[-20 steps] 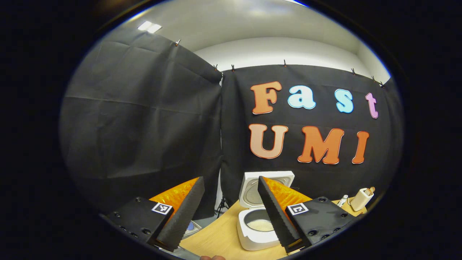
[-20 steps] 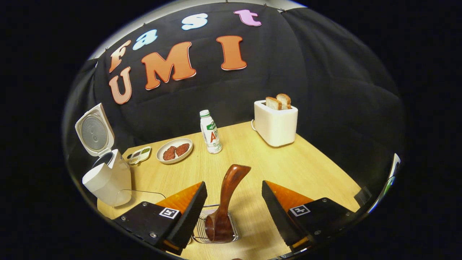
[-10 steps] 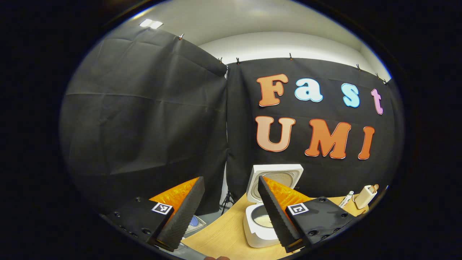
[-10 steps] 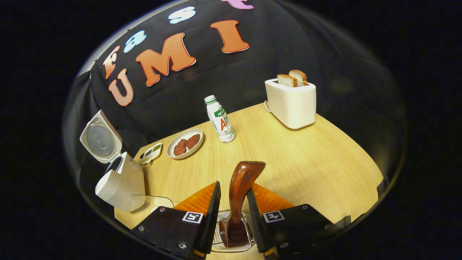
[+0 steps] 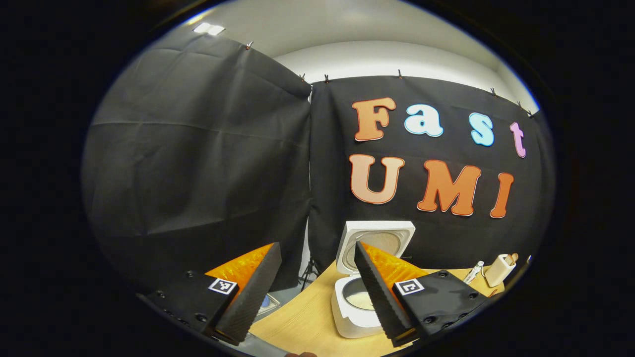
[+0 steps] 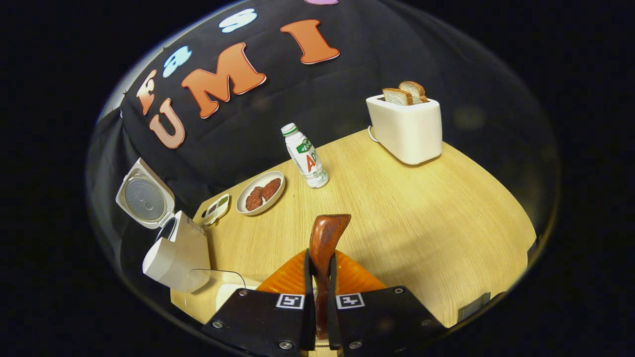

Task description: Close the left gripper, press the button to open the rice cooker; take a wooden spoon from the chopstick holder with the right hand, scoop a spoonful of rice and pour it into the rice cooker, then put the wooden spoon back into the chopstick holder.

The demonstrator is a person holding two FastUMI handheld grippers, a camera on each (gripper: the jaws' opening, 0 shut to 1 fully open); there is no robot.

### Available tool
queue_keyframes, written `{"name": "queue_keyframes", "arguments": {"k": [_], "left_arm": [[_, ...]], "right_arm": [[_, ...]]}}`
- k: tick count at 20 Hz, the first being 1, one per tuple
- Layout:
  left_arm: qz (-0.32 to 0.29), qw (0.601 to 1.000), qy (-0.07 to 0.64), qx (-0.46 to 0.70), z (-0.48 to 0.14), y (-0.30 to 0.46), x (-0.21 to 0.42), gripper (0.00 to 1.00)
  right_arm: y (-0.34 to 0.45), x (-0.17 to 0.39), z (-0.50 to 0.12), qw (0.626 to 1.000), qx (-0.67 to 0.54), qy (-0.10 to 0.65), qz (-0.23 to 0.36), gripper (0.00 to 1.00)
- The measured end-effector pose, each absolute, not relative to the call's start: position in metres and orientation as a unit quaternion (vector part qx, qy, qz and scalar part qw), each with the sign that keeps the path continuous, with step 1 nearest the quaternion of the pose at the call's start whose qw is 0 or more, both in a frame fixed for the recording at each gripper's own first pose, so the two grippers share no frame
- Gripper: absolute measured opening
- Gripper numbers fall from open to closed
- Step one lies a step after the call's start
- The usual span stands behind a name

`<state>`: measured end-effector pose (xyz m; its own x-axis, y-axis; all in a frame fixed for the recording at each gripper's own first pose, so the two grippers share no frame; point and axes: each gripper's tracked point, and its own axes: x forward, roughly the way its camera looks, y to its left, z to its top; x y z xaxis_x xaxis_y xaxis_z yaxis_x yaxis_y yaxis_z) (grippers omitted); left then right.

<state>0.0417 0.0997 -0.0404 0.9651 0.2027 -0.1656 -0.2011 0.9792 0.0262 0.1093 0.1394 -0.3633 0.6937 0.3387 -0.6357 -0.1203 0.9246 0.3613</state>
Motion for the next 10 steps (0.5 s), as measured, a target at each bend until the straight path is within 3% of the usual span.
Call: {"name": "queue_keyframes", "arguments": {"k": [3,10], "left_arm": [[0.098,0.992,0.081,0.007,-0.037,0.098,0.04,1.0],[0.079,0.994,0.072,-0.004,-0.028,0.086,0.031,0.97]], "right_arm": [[0.135,0.107,-0.357,0.912,0.152,0.364,0.11,0.0],[0.122,0.101,-0.298,0.934,0.157,0.308,0.091,0.03]]}}
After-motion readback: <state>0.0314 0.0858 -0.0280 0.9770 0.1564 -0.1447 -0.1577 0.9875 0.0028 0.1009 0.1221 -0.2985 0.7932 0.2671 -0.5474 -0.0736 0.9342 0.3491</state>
